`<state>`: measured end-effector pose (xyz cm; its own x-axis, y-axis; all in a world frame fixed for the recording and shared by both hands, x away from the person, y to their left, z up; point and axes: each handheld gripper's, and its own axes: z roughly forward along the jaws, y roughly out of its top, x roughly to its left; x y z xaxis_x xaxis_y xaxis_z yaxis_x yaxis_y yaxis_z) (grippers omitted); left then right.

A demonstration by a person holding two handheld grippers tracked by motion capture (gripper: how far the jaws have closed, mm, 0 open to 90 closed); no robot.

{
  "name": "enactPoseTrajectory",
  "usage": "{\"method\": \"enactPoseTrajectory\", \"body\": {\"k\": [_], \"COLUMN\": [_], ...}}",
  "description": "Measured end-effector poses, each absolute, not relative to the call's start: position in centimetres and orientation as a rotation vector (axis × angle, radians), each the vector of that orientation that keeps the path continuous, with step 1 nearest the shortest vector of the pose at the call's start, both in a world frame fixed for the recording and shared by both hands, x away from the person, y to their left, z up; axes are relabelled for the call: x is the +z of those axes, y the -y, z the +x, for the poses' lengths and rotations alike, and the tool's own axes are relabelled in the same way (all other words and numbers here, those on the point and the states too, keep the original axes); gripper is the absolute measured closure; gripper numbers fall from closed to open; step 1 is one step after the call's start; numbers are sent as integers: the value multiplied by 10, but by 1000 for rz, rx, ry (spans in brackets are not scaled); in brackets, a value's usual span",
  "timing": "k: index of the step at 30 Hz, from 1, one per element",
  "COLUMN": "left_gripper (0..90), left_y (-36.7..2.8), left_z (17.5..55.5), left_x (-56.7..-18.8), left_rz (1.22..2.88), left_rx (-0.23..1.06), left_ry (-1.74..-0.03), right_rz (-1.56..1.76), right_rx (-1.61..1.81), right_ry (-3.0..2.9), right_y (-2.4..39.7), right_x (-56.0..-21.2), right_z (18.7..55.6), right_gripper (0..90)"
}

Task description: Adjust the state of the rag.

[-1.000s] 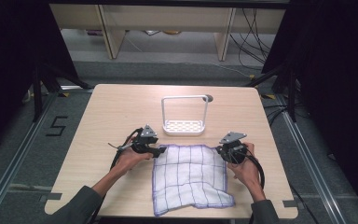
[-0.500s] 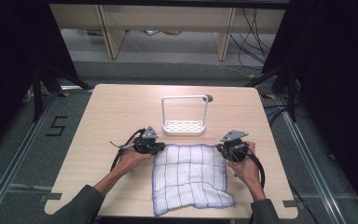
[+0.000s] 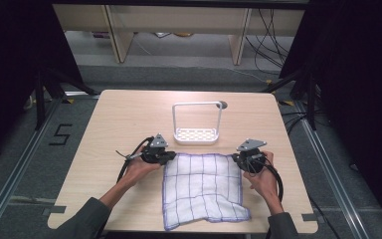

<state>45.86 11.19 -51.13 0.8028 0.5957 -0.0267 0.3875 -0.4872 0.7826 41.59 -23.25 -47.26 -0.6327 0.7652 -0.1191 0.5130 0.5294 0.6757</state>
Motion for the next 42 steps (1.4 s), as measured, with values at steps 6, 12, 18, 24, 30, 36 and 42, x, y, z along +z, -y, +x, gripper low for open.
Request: {"method": "enactPoseTrajectory", "body": {"k": [6, 12, 18, 24, 30, 36, 42], "left_gripper": [857, 858, 858, 858, 858, 857, 857], "left_y": [-117, -122, -123, -131, -140, -148, -147], "left_z": [457, 455, 446, 445, 449, 443, 422], "left_x": [-502, -489, -470, -460, -450, -437, -437], "left_rz": [2112, 2086, 2044, 2023, 1989, 1968, 1987], "left_rx": [332, 347, 374, 382, 399, 412, 374], "left_ry": [-723, -711, -683, -675, -702, -681, -662], "right_rz": [1034, 1014, 966, 984, 952, 908, 891], "right_rx": [885, 937, 960, 960, 987, 1003, 998], "right_ry": [-2351, -2320, -2300, -2292, -2288, -2271, -2296], "right_y": [236, 238, 235, 233, 227, 220, 225], "right_x": [-465, -453, -438, -428, -417, -402, -406], "right_z": [415, 414, 409, 409, 417, 414, 408], "right_gripper": [871, 875, 878, 879, 879, 879, 879]}}
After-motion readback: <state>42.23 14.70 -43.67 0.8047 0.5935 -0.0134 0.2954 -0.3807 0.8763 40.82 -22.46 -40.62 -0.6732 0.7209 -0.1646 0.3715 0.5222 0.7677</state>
